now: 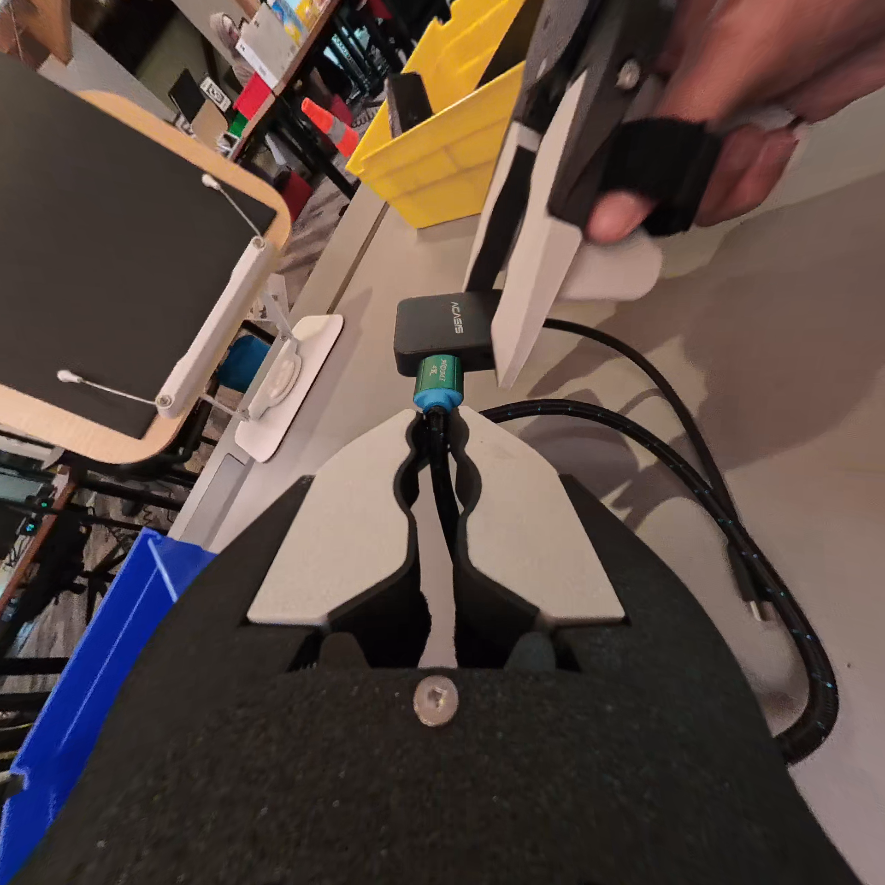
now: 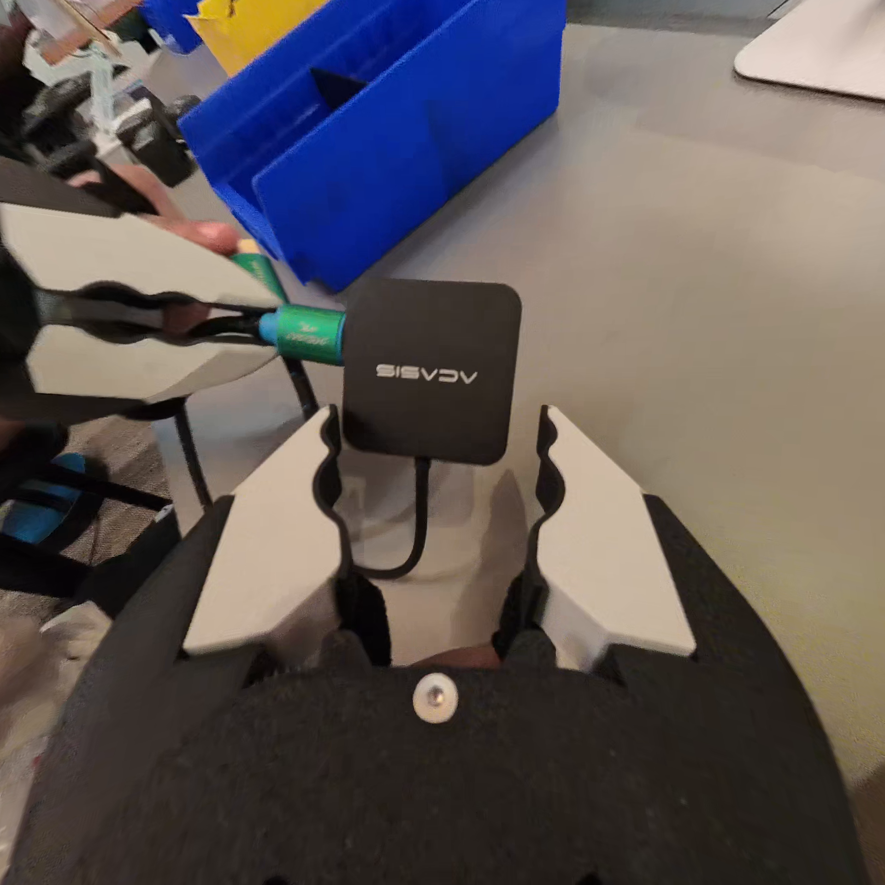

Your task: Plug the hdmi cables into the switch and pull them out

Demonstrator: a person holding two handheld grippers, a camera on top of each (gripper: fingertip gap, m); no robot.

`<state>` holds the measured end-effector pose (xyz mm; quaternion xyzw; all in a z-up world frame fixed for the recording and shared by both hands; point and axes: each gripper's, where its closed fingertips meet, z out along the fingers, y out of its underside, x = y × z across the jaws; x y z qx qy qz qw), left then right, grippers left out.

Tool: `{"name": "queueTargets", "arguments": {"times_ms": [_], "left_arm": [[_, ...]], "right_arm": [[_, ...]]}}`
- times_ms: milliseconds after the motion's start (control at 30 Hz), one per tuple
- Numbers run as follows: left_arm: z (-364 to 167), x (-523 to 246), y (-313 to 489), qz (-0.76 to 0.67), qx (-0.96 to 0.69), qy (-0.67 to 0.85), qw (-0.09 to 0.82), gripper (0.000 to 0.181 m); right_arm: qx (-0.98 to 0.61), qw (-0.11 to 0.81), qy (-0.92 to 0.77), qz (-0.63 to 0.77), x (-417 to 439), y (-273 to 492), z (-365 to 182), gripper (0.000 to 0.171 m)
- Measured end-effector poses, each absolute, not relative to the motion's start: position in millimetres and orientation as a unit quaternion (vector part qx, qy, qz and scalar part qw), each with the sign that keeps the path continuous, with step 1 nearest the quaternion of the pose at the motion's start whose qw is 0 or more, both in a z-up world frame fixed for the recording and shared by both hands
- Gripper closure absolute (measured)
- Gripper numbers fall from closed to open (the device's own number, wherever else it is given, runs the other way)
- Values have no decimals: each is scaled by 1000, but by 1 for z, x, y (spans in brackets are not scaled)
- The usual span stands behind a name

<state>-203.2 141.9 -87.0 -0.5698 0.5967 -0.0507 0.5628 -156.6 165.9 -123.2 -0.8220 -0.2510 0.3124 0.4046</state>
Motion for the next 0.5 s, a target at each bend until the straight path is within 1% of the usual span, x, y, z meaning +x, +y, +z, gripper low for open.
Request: {"name": "queueTargets", "arguments": {"times_ms": [133,267,433,467,500], "left_arm": [[-89,-196,136,-34,-556,608,565,171],[-93,-195,142,10,-562,600,569,171],[-84,-192,145,41,-546,594,589,172],[-80,-193,144,44,-540,592,597,172],[-73,-195,139,39,-531,588,609,172]], "right_arm": [[-828,427,-256,258,-162,171,-127,99],[-845,433,-227,217,-156,178,-131,100],[-844,450,-197,214,-150,182,-122,100],[-849,451,-186,202,-145,185,-122,100],[-858,468,-151,146,-119,197,-124,100]]}}
